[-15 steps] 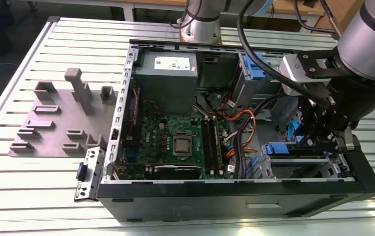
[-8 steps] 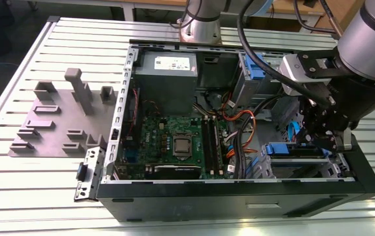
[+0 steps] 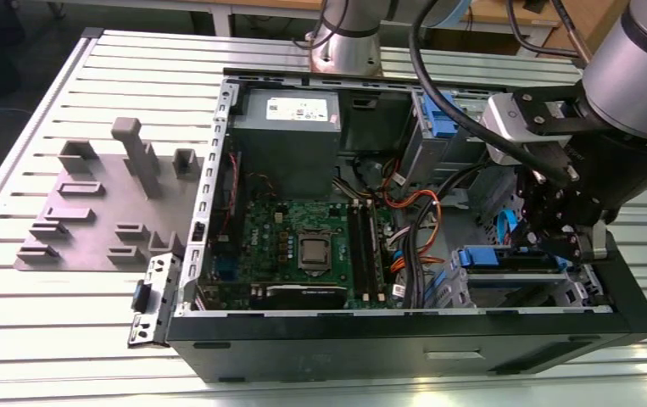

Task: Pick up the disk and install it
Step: 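Insert the second disk wire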

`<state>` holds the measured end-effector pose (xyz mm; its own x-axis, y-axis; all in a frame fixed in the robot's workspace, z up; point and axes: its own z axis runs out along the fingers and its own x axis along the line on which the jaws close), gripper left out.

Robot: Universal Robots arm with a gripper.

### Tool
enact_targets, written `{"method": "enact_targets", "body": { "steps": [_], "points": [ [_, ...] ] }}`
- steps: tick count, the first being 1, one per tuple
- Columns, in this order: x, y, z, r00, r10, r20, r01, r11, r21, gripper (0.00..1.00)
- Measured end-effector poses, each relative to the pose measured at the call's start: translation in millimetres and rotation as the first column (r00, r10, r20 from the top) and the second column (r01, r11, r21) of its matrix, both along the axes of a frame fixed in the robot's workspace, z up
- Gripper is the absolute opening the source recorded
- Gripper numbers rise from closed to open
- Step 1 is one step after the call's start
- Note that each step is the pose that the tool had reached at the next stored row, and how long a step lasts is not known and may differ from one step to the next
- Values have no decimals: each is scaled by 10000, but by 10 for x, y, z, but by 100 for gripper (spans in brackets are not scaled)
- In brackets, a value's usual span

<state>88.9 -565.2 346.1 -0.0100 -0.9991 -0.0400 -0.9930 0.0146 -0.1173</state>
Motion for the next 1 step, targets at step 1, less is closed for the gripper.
{"method": "enact_targets", "body": {
  "steps": [1],
  "points": [
    [0, 0, 0, 10000, 0, 0, 0, 10000, 0, 11]
  ]
}}
